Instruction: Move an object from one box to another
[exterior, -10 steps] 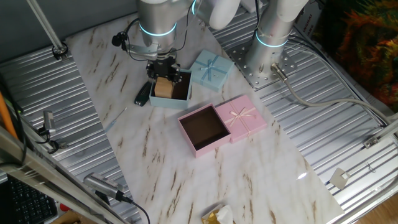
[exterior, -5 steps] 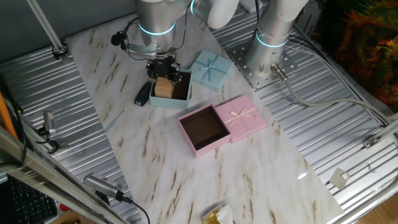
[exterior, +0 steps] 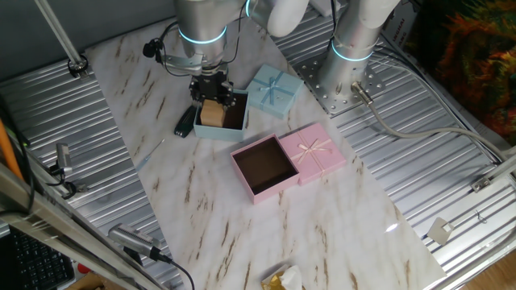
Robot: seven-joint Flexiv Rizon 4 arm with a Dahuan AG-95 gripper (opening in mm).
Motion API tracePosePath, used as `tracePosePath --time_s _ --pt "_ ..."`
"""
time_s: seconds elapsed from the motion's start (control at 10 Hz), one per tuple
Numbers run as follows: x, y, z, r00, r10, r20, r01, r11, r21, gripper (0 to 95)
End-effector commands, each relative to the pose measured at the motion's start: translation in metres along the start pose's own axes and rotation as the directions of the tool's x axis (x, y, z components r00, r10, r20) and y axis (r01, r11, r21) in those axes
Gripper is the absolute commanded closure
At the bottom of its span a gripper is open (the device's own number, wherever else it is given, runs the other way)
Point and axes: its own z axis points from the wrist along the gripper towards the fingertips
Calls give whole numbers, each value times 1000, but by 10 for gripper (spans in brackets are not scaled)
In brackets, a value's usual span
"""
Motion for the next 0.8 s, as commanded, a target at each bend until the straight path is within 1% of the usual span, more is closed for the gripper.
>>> tracePosePath --time_s 0.1,0.4,0.5,0.7,0.8 --pt "0 0 0 1000 8 -4 -8 1000 3 950" --pt "0 0 0 1000 0 6 0 1000 0 950" --pt "0 0 0 1000 2 4 -2 1000 2 950" --pt "0 0 0 1000 -6 30 5 1000 10 950" --pt "0 0 0 999 -9 32 8 1000 15 950"
